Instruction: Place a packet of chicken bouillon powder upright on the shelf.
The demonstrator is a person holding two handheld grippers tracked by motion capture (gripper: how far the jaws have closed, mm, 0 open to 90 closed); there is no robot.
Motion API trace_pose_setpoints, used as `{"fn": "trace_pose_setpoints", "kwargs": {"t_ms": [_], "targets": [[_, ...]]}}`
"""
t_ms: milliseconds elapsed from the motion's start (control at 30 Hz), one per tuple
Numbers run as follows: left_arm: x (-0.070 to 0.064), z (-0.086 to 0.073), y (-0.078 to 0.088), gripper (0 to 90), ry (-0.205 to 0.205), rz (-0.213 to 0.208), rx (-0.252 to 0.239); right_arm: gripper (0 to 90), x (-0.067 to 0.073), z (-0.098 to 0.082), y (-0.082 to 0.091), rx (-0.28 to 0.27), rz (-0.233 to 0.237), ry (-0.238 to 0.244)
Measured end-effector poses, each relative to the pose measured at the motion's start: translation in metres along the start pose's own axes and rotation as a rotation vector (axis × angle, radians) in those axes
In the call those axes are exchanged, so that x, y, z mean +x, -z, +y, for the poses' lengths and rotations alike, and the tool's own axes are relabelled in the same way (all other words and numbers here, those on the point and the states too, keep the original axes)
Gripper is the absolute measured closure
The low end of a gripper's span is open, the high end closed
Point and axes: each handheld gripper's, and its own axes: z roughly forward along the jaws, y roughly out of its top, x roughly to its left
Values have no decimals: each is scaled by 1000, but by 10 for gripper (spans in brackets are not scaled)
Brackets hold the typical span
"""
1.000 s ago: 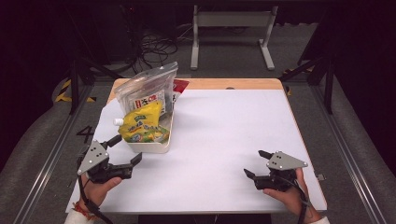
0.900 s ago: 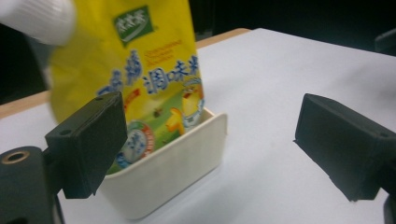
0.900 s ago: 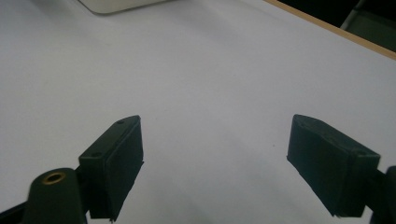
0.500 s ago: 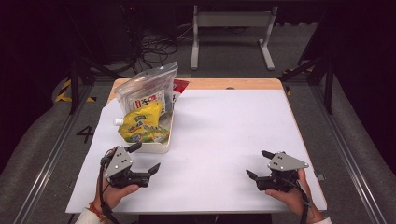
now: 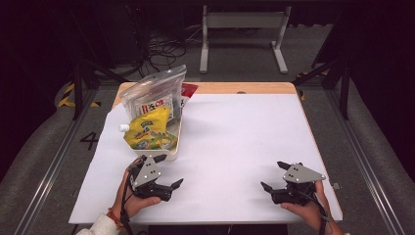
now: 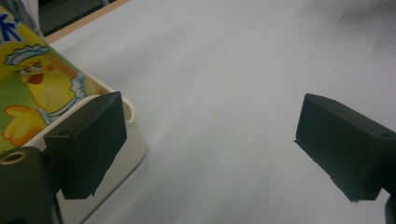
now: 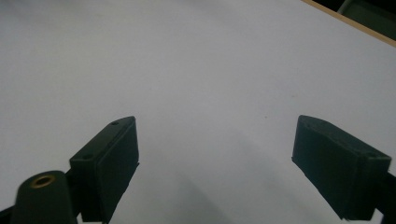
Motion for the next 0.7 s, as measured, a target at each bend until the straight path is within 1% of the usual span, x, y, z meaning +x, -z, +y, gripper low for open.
{"fn": "trace_pose_setpoints", "kwargs": {"t_ms": [33, 133, 167, 267, 467, 533, 567, 700], "targets": [[-1, 0, -4, 95, -6, -6, 20, 147, 0, -1, 1, 3, -1, 1], [-2, -1, -11, 94, -11, -26, 42, 146, 0, -5, 2, 21, -7, 5], [-3, -1, -13, 94, -18, -35, 47, 145, 0, -6, 2, 25, -6, 4], [-4, 0, -18, 93, -16, -52, 55, 141, 0, -8, 2, 32, -8, 5], [-5, 0, -29, 92, -32, -82, 77, 136, -1, -15, 3, 44, -7, -4], [-5, 0, -33, 91, -42, -95, 87, 125, -2, -18, 3, 51, -7, -16], [-6, 0, -36, 91, -32, -109, 87, 122, -2, -19, 3, 52, -7, -17], [-7, 0, -40, 91, -34, -124, 95, 116, -3, -22, 4, 48, -10, -24]]}}
